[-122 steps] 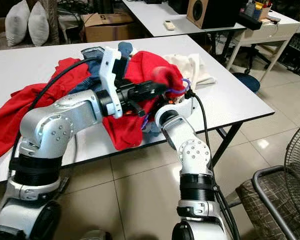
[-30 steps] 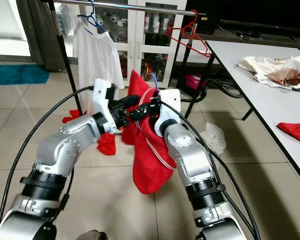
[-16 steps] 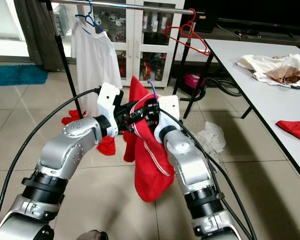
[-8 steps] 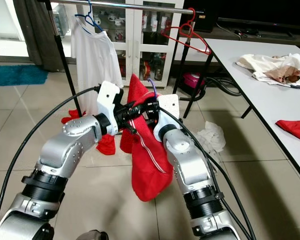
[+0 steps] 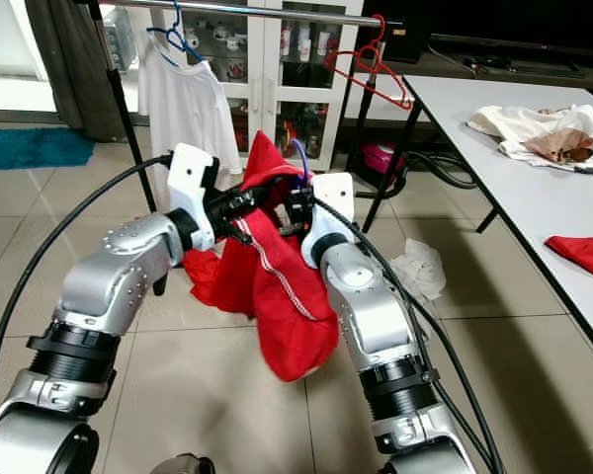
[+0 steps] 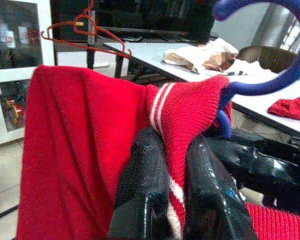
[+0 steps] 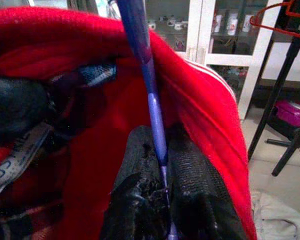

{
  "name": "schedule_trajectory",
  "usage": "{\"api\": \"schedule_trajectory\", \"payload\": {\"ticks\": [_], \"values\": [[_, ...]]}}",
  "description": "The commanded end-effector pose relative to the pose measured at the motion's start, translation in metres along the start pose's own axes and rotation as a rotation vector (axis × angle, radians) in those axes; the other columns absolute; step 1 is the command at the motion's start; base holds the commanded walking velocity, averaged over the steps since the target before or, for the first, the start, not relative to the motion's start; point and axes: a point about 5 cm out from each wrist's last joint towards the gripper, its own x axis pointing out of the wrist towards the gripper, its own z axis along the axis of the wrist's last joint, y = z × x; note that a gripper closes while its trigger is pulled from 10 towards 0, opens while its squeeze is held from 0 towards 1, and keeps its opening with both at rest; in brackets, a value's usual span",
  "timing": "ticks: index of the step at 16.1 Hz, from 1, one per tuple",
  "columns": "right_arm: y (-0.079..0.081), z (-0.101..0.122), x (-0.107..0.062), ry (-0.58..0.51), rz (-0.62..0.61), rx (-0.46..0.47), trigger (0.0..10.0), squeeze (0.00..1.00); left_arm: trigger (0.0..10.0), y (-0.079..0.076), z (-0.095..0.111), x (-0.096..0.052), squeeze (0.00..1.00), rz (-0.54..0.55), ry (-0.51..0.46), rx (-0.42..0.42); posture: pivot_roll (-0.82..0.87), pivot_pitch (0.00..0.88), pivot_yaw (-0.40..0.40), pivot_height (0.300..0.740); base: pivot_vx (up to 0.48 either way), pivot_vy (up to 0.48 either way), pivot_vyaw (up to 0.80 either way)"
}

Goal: Hang hanger

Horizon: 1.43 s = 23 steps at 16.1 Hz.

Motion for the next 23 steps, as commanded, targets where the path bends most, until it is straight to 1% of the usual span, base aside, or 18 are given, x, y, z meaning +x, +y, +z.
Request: {"api": "schedule_trajectory", "payload": {"ticks": [1, 2, 3, 4, 7, 8, 9, 11, 12, 13, 14, 15, 16, 17, 18, 20, 21, 23], "values": [[-0.007, 0.010, 0.000, -0.043, -0.025, 0.013, 10.0, 0.00, 0.0, 0.007, 0.006, -0.003, 0.00, 0.033, -0.017, 0.010, -0.03, 0.000, -0.032, 0.740, 0.000, 0.000, 0.00], [-0.007, 0.010, 0.000, -0.042, -0.024, 0.014, 10.0, 0.00, 0.0, 0.008, 0.007, -0.003, 0.00, 0.033, -0.022, 0.011, -0.03, 0.000, -0.032, 0.740, 0.000, 0.000, 0.00], [-0.006, 0.008, 0.001, -0.031, -0.010, 0.009, 10.0, 0.00, 0.0, 0.012, 0.014, -0.006, 0.00, 0.038, -0.061, 0.019, -0.02, 0.000, -0.040, 0.740, 0.000, 0.000, 0.00], [-0.005, 0.008, 0.001, -0.027, -0.006, 0.007, 10.0, 0.00, 0.0, 0.013, 0.016, -0.007, 0.00, 0.039, -0.073, 0.024, -0.02, 0.000, -0.040, 0.740, 0.000, 0.000, 0.00], [-0.003, -0.005, 0.000, 0.062, 0.038, -0.031, 10.0, 0.00, 0.0, 0.016, 0.038, -0.011, 0.00, 0.038, -0.153, 0.037, -0.02, 0.000, -0.049, 0.740, 0.000, 0.000, 0.00], [-0.001, -0.013, -0.004, 0.107, 0.084, -0.052, 10.0, 0.00, 0.0, 0.025, 0.052, -0.015, 0.00, 0.082, -0.171, 0.065, -0.02, 0.000, -0.050, 0.740, 0.000, 0.000, 0.00], [0.001, -0.015, -0.007, 0.121, 0.107, -0.058, 10.0, 0.00, 0.0, 0.029, 0.053, -0.015, 0.00, 0.100, -0.158, 0.082, -0.02, 0.000, -0.050, 0.740, 0.000, 0.000, 0.00], [-0.002, -0.017, -0.012, 0.139, 0.083, -0.034, 10.0, 0.00, 0.0, 0.035, 0.036, -0.012, 0.00, 0.143, -0.049, 0.109, -0.02, 0.000, -0.050, 0.740, 0.000, 0.000, 0.00], [0.002, -0.012, -0.017, 0.145, 0.140, 0.070, 10.0, 0.00, 0.0, 0.036, 0.024, -0.009, 0.00, 0.176, -0.014, 0.087, -0.03, 0.000, -0.043, 0.740, 0.000, 0.000, 0.00], [0.002, -0.012, -0.017, 0.145, 0.140, 0.070, 10.0, 0.00, 0.0, 0.036, 0.024, -0.009, 0.00, 0.176, -0.014, 0.087, -0.03, 0.000, -0.043, 0.740, 0.000, 0.000, 0.00], [-0.004, -0.010, -0.022, 0.150, 0.113, 0.034, 10.0, 0.00, 0.0, 0.039, 0.017, -0.009, 0.00, 0.223, 0.003, 0.076, -0.03, 0.000, -0.042, 0.740, 0.000, 0.000, 0.00], [-0.006, -0.008, -0.028, 0.155, 0.130, 0.053, 10.0, 0.00, 0.0, 0.045, 0.012, -0.009, 0.00, 0.277, 0.021, 0.074, -0.03, 0.000, -0.043, 0.740, 0.000, 0.000, 0.00], [-0.004, -0.003, -0.034, 0.148, 0.180, 0.064, 10.0, 0.00, 0.0, 0.049, 0.008, -0.009, 0.00, 0.310, 0.034, 0.064, -0.04, 0.000, -0.043, 0.740, 0.000, 0.000, 0.00], [0.001, 0.001, -0.038, 0.145, 0.244, 0.054, 10.0, 0.00, 0.0, 0.050, 0.004, -0.009, 0.00, 0.317, 0.053, 0.067, -0.04, 0.000, -0.043, 0.740, 0.000, 0.000, 0.00], [0.000, 0.001, -0.038, 0.147, 0.216, 0.067, 10.0, 0.00, 0.0, 0.047, 0.001, -0.007, 0.00, 0.305, 0.060, 0.064, -0.04, 0.000, -0.042, 0.740, 0.000, 0.000, 0.00], [-0.015, -0.003, -0.029, 0.149, 0.017, 0.088, 10.0, 0.00, 0.0, 0.034, -0.002, 0.000, 0.00, 0.262, 0.065, 0.043, -0.04, 0.000, -0.045, 0.740, 0.000, 0.000, 0.00], [-0.017, -0.004, -0.027, 0.151, -0.040, 0.131, 10.0, 0.00, 0.0, 0.029, -0.004, 0.002, 0.00, 0.247, 0.067, 0.031, -0.04, 0.000, -0.047, 0.740, 0.000, 0.000, 0.00], [-0.022, -0.007, -0.023, 0.146, -0.143, 0.181, 10.0, 0.00, 0.0, 0.020, -0.005, 0.006, 0.00, 0.213, 0.054, -0.008, -0.04, 0.000, -0.047, 0.740, 0.000, 0.000, 0.00]]}}
